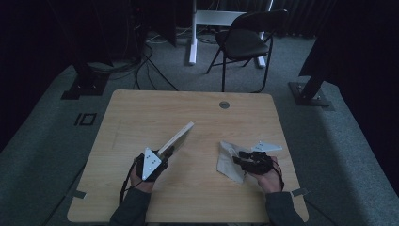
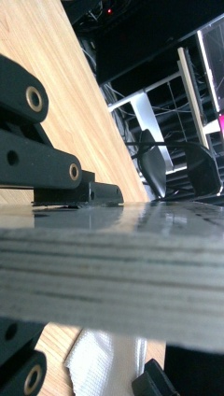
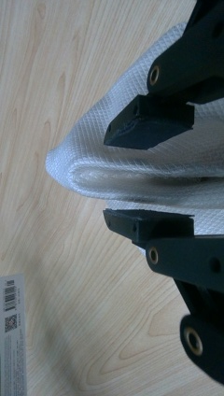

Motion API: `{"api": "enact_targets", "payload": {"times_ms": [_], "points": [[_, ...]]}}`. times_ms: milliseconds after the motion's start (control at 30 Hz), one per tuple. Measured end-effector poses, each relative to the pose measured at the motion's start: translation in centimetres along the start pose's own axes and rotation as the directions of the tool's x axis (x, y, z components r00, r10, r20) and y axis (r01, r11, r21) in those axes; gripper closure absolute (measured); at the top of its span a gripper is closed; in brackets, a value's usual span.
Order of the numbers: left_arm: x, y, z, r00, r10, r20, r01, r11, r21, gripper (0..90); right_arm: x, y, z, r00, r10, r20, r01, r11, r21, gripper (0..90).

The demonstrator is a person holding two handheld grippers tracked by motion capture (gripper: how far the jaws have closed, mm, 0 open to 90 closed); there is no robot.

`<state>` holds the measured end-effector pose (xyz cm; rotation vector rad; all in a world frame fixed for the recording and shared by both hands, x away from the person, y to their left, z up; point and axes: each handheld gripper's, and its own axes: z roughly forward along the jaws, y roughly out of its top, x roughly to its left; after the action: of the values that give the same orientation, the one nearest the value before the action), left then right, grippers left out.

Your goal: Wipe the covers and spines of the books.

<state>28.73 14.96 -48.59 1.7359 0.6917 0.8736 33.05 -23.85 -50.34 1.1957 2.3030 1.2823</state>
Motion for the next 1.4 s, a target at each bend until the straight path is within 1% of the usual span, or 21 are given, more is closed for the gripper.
{"api": "enact_targets", "payload": {"times_ms": [467,633,867,900,1133,1167,1233,1400], "points": [[0.3,-0.6,0.7,0.9992,-0.040,-0.002,0.040,0.9992,0.008,77.6,0.1,-0.2,0.1,0.9999,0.004,-0.010,-0.004,1.000,0.002,56.0],[0.2,-0.6,1.0,0.9993,-0.038,0.001,0.038,0.9992,0.013,77.6,0.1,-0.3,0.1,0.9999,0.005,-0.009,-0.005,1.000,0.001,55.9],[0.1,-0.7,1.5,0.9988,-0.049,-0.005,0.049,0.9987,0.012,77.5,0.1,-0.2,0.1,0.9999,0.008,-0.010,-0.008,1.000,-0.002,55.4],[0.1,-0.8,1.7,0.9984,-0.056,-0.006,0.056,0.9984,0.012,77.6,0.0,-0.2,0.1,0.9999,0.011,-0.009,-0.011,1.000,-0.005,55.4],[0.2,-1.0,2.4,0.9978,-0.065,-0.013,0.065,0.9976,0.023,77.6,0.0,-0.2,0.1,0.9999,0.008,-0.009,-0.008,1.000,-0.006,55.3],[0.2,-1.1,2.7,0.9971,-0.076,-0.011,0.076,0.9968,0.023,77.6,0.0,-0.2,0.1,0.9999,0.007,-0.009,-0.007,1.000,-0.005,55.4],[0.3,-1.2,3.0,0.9967,-0.081,-0.008,0.081,0.9964,0.023,77.6,0.0,-0.2,0.1,0.9999,0.008,-0.010,-0.008,1.000,-0.005,55.4],[0.3,-1.5,3.6,0.9965,-0.083,-0.007,0.083,0.9959,0.035,77.5,0.0,-0.2,0.1,0.9999,0.009,-0.009,-0.009,1.000,-0.005,55.4]]}}
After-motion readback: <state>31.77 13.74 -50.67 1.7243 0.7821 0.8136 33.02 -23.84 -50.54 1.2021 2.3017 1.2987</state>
